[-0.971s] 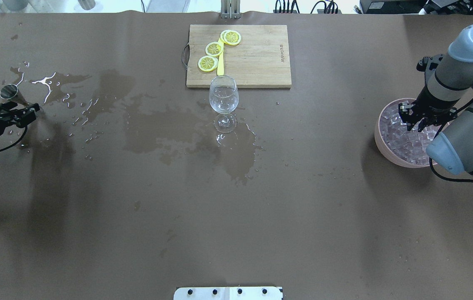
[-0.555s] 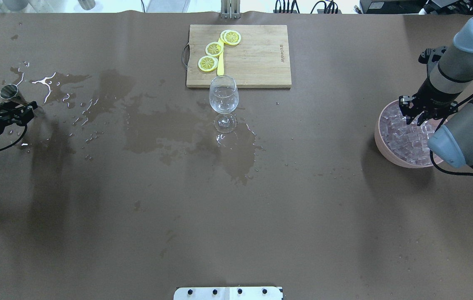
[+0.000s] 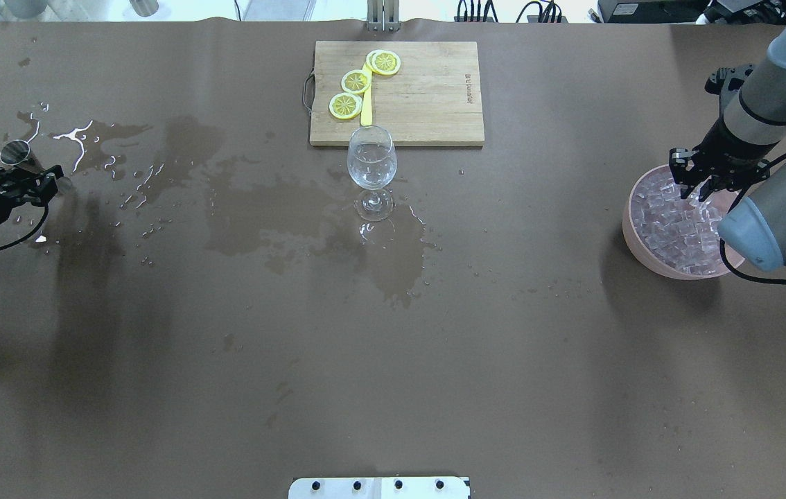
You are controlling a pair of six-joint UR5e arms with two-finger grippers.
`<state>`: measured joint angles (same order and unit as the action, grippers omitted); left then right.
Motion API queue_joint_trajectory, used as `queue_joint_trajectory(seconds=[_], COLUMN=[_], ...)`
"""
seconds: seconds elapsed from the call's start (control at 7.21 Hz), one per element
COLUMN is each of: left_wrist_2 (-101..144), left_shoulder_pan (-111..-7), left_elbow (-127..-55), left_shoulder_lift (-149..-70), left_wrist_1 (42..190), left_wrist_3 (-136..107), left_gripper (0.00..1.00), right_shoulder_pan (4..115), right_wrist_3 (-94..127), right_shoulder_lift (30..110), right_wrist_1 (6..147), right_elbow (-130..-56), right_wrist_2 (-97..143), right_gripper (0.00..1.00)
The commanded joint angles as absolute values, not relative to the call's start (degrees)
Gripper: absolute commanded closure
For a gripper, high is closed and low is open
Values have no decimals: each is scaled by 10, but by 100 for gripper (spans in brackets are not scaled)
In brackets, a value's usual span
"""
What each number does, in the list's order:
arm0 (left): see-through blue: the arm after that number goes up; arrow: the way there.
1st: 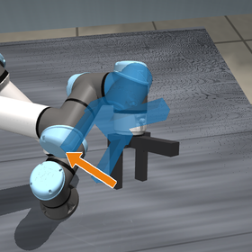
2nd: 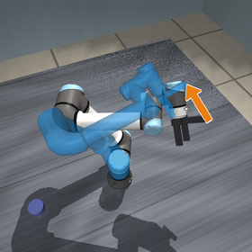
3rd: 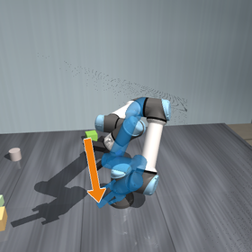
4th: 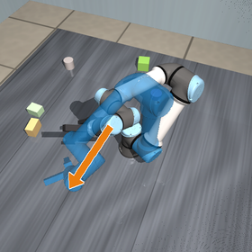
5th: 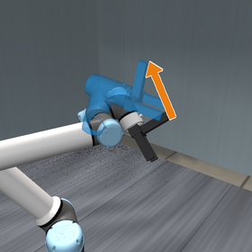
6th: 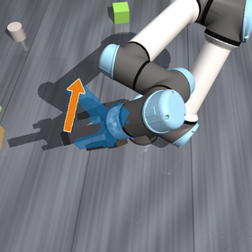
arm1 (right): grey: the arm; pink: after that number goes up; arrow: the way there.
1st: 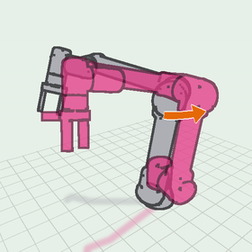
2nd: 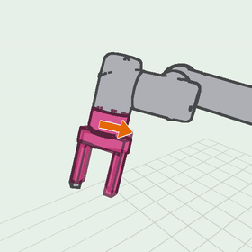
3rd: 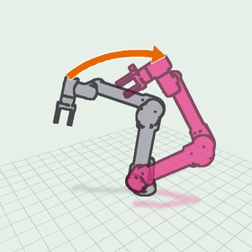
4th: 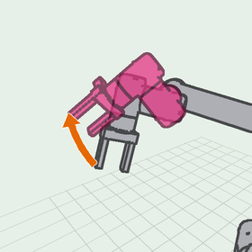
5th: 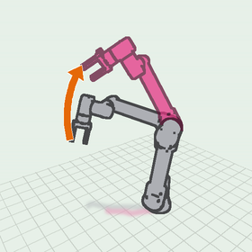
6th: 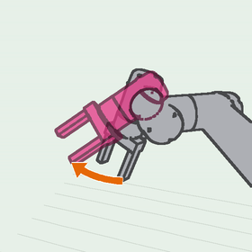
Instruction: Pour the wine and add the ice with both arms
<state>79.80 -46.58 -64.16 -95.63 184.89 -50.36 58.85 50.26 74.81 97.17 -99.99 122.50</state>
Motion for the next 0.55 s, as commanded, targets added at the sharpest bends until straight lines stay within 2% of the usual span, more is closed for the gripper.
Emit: queue_joint_trajectory(seconds=[0.0,0.42], left_wrist_2=[798,798], left_shoulder_pan=[-466,-466], left_elbow=[-642,-642], left_shoulder_lift=[-956,-956], left_wrist_1=[1848,1847], left_wrist_3=[-504,-504], left_gripper=[52,57], right_shoulder_pan=[591,603], right_wrist_3=[502,463], right_shoulder_lift=[751,749], right_wrist_1=[1041,1037], right_elbow=[-1056,-1057], right_wrist_2=[1227,1240], right_gripper=[76,76])
